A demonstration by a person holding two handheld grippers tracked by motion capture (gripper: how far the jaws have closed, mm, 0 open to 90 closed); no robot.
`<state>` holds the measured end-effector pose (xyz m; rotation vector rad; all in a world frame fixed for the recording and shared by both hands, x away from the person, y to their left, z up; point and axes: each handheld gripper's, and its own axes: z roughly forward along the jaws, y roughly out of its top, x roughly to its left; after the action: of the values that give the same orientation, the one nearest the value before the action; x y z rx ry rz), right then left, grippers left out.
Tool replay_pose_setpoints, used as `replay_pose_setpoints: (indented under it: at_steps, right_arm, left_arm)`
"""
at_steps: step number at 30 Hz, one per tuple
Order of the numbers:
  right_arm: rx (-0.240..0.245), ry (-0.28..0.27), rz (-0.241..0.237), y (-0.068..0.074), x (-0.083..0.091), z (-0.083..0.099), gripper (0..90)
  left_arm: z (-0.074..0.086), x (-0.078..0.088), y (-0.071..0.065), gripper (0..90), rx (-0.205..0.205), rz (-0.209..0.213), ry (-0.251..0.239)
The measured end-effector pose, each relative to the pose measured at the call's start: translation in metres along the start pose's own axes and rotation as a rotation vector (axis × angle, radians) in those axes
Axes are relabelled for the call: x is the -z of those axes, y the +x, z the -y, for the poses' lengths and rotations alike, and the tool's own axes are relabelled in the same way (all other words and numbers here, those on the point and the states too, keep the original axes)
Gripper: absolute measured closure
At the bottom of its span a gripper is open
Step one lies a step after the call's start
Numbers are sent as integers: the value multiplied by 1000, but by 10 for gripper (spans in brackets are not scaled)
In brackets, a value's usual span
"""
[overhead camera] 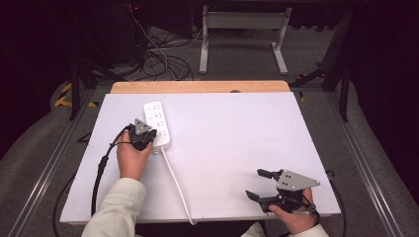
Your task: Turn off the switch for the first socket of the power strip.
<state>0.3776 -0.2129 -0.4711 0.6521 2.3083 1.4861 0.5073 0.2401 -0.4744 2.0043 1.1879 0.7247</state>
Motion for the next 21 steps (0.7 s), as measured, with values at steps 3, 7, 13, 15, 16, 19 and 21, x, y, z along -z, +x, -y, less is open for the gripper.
replay_pose_setpoints:
  at_steps: [3, 7, 13, 15, 16, 19, 21]
  right_arm:
    - [0, 2, -2, 0, -1, 0, 218]
    - [-2, 2, -5, 1, -1, 0, 218]
    - [-5, -3, -4, 0, 0, 0, 217]
    - [-4, -6, -1, 0, 1, 0, 216]
    - [-3, -10, 1, 0, 1, -1, 214]
    - [-4, -13, 7, -1, 1, -1, 212]
    - [-3, -14, 4, 0, 1, -1, 212]
  left_arm:
    - [0, 0, 1, 900, 3, 4, -4]
    - [0, -1, 1, 900, 4, 2, 2]
    - [0, 0, 3, 900, 0, 30, -17]
    - [-3, 8, 6, 900, -7, 0, 26]
    - [-4, 11, 6, 900, -2, 10, 19]
    - [-8, 23, 6, 900, 21, 40, -19]
    - [-9, 27, 7, 900, 17, 48, -35]
